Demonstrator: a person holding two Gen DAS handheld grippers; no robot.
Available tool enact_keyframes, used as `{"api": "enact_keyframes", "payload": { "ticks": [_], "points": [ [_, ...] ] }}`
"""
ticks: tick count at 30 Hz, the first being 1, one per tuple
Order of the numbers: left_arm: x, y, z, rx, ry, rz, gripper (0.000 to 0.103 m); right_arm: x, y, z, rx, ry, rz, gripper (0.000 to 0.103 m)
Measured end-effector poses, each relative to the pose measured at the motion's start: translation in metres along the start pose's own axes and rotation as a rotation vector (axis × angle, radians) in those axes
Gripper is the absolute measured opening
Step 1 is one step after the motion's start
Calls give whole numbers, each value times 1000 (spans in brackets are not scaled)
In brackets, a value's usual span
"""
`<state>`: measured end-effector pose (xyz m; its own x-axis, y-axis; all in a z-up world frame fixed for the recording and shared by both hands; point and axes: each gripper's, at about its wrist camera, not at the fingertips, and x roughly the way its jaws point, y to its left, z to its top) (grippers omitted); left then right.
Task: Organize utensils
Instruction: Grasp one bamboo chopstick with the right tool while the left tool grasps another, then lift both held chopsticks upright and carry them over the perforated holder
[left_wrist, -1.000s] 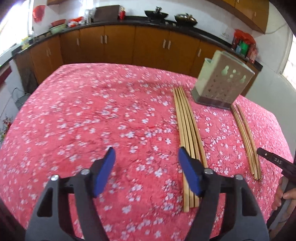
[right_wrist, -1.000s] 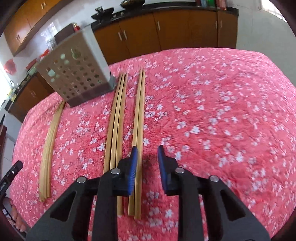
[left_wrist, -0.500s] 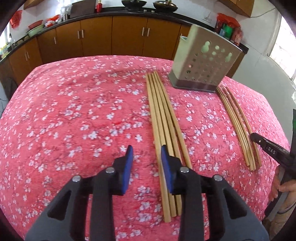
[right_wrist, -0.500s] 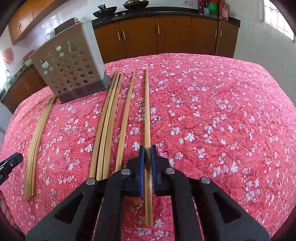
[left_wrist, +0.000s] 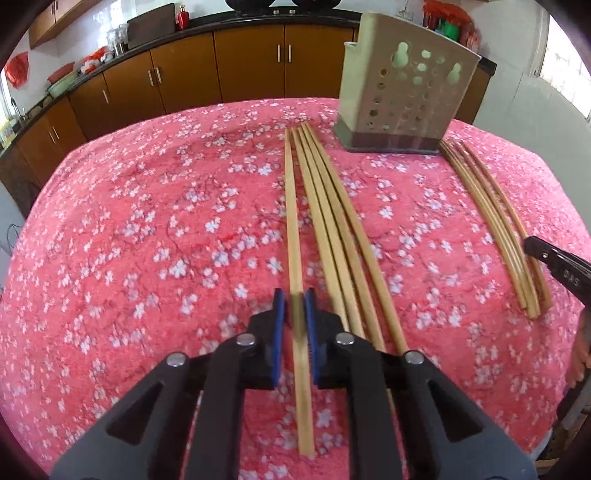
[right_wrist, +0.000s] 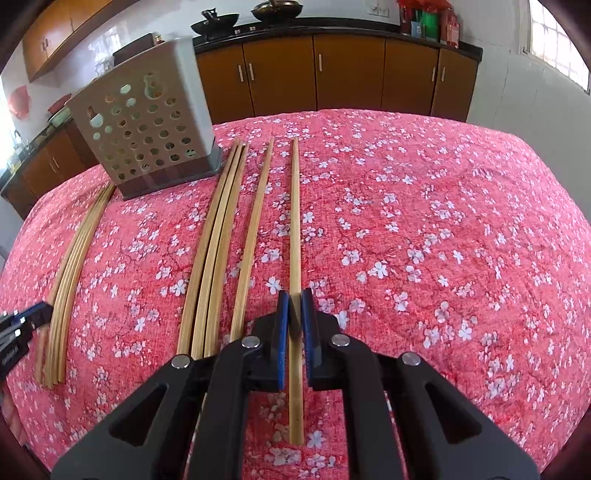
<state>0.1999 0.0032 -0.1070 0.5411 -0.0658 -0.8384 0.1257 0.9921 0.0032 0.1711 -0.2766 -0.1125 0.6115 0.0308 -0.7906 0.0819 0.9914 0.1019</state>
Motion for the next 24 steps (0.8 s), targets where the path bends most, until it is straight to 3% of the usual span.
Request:
{"api": "enact_keyframes", "payload": {
  "ticks": [4, 10, 24],
  "points": [
    [12, 24, 18, -52, -13, 24, 9, 6, -9, 8, 13, -11, -8, 8],
    [18, 56, 21, -128, -70, -53, 11, 12, -22, 12, 30, -53, -25, 8],
    [-2, 55, -8, -108, -101, -24, 10, -3, -28, -5, 51, -60, 1, 8]
  ]
}}
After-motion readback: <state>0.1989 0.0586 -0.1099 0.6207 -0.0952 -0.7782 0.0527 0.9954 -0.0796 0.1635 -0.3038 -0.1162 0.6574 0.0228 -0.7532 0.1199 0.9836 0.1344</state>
